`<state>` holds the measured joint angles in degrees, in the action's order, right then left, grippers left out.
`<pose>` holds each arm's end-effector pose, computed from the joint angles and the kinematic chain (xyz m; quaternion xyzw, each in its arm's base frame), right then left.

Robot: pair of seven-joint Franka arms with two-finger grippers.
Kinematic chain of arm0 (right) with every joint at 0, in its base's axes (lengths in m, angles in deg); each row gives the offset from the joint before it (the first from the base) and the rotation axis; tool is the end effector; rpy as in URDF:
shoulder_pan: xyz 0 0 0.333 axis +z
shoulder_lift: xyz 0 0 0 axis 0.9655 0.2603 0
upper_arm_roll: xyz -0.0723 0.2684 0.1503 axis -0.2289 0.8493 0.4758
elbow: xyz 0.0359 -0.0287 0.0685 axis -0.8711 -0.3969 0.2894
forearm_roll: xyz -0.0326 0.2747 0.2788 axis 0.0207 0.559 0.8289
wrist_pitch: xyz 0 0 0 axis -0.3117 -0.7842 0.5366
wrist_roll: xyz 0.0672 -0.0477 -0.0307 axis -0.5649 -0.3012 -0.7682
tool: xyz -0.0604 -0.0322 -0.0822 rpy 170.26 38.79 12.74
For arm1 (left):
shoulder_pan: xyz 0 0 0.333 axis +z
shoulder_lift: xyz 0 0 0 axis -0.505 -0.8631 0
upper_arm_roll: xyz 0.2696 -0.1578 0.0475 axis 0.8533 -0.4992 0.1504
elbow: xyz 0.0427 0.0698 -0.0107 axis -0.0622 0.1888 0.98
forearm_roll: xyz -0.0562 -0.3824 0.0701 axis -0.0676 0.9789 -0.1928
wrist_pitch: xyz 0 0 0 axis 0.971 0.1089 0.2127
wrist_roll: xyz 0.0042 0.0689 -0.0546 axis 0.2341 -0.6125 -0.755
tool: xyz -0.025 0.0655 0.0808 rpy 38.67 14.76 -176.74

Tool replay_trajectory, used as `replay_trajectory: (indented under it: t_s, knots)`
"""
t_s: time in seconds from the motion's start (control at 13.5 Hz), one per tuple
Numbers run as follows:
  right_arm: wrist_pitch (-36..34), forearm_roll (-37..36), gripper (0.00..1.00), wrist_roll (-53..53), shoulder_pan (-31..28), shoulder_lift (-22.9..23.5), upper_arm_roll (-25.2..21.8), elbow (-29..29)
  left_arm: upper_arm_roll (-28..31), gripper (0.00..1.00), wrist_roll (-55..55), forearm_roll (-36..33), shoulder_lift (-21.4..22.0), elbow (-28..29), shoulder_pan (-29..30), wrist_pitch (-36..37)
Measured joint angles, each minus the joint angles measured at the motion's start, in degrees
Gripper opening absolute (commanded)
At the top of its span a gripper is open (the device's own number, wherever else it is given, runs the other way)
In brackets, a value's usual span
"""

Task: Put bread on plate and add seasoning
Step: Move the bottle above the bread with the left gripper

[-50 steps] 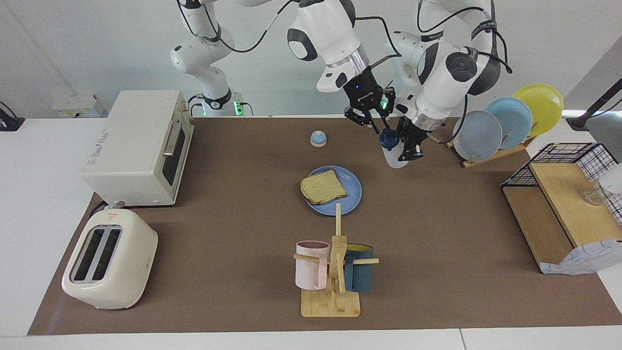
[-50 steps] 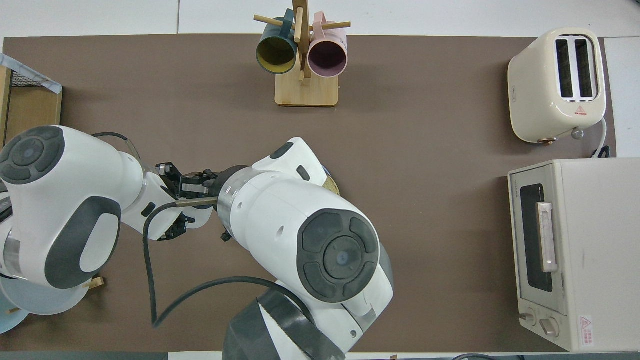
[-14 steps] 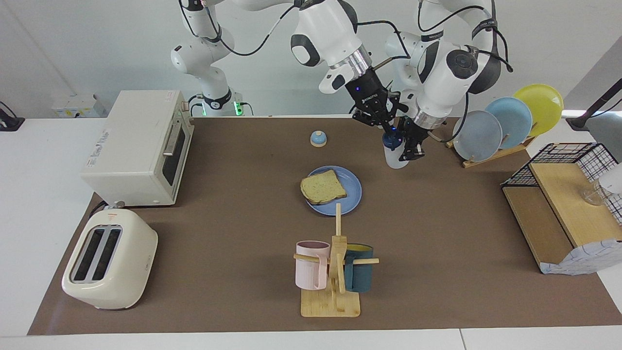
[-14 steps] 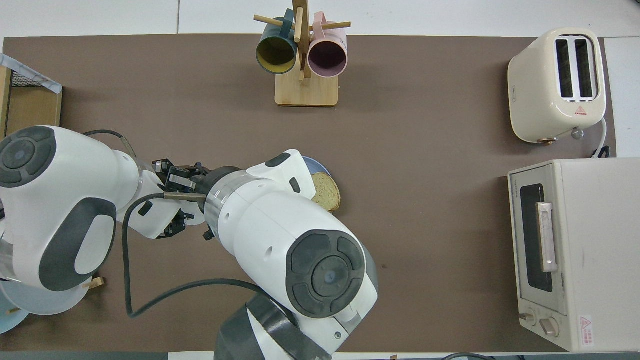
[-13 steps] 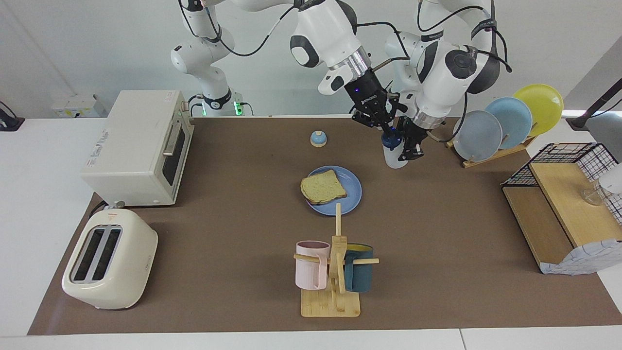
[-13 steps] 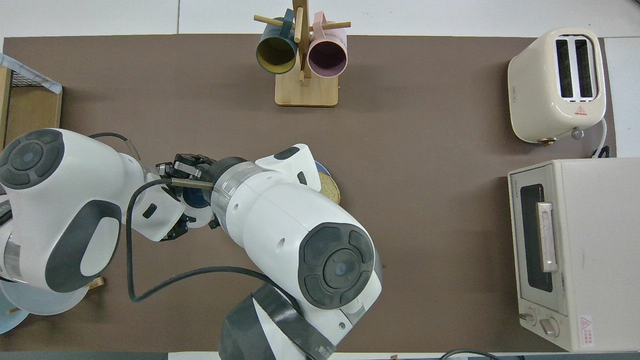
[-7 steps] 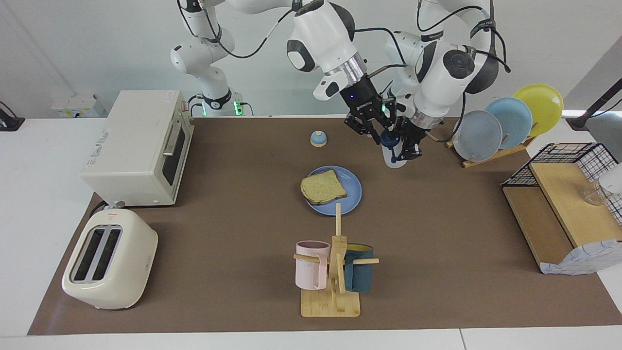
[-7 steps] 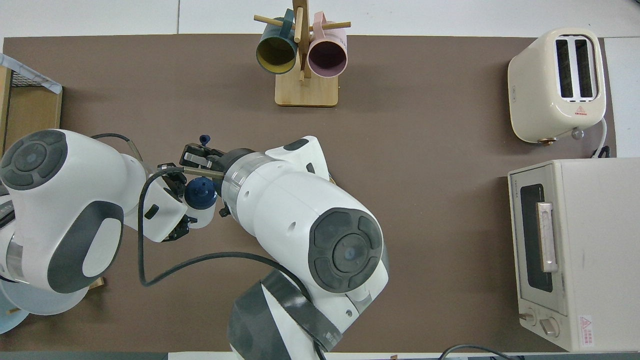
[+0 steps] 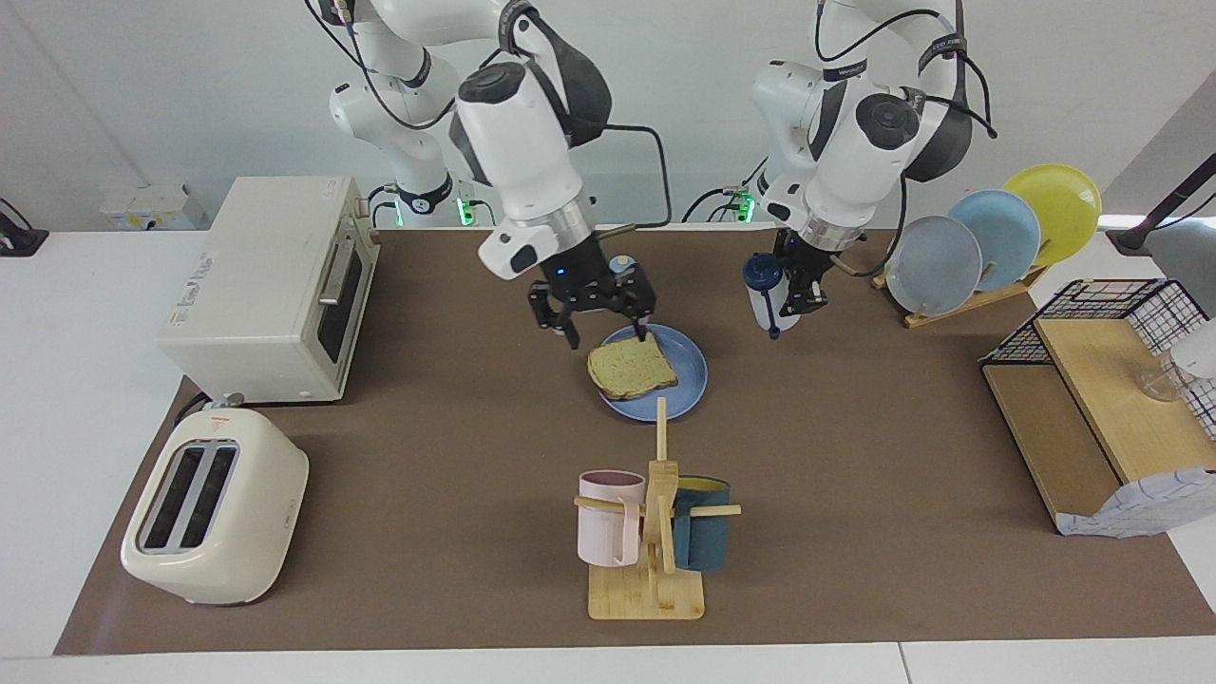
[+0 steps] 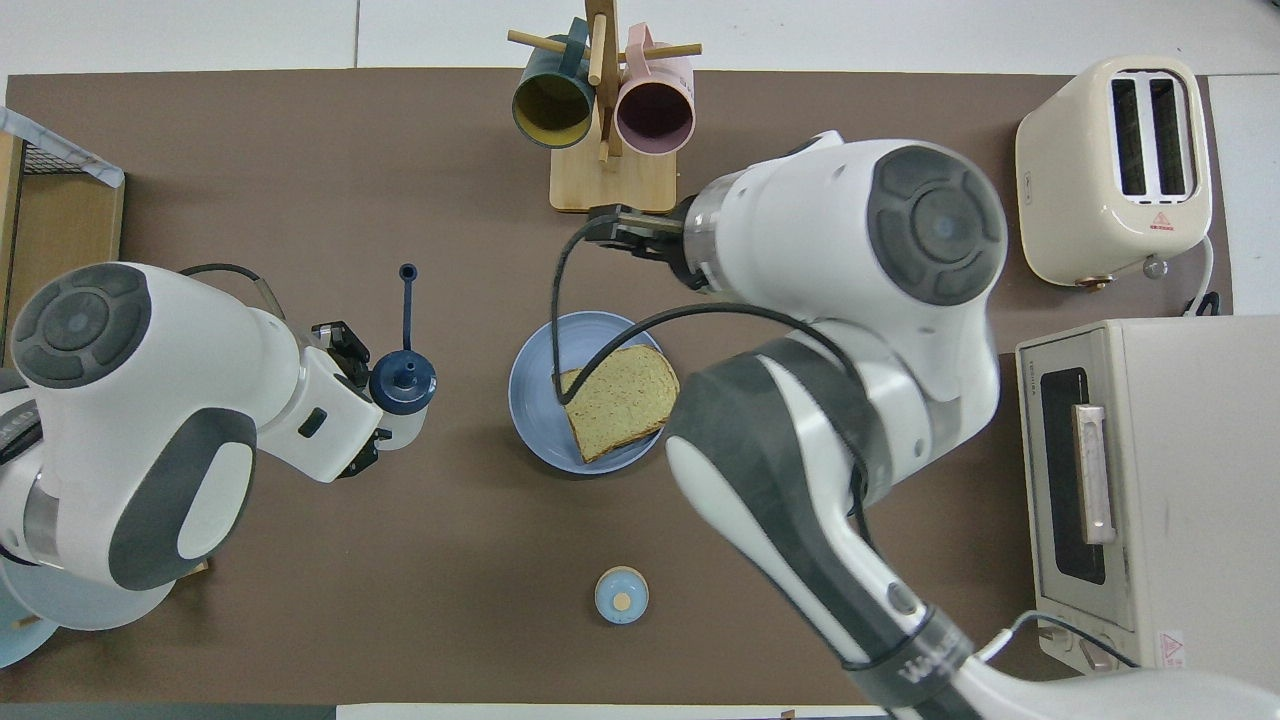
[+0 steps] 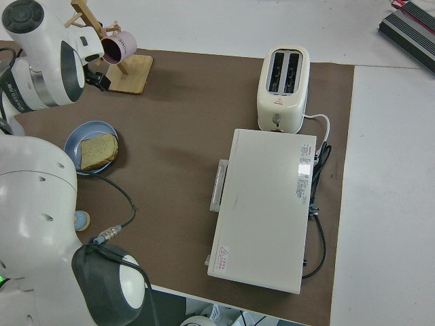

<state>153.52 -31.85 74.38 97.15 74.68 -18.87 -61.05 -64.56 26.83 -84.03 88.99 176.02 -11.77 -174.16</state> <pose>0.6019 0.2604 0.5254 -0.9846 0.0917 -0.0709 0.1308 0.4697 -0.2021 0.4672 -0.7365 0.6762 0.0166 0.0048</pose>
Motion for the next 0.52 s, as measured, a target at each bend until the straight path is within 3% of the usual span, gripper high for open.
replay_trajectory:
  t_s: [0.3, 0.52]
  knots:
    - [-20.07, -6.19, 1.0, -10.69, -14.21, -5.87, -0.22, 0.5, -1.84, 0.0, 10.77, -12.93, -0.53, -1.38, -5.6, 0.32]
    - [-29.02, -8.7, 1.0, -19.07, -20.45, -10.93, -0.23, 0.39, -1.92, 0.0, 16.57, -22.68, -3.66, -5.03, -10.34, 4.72]
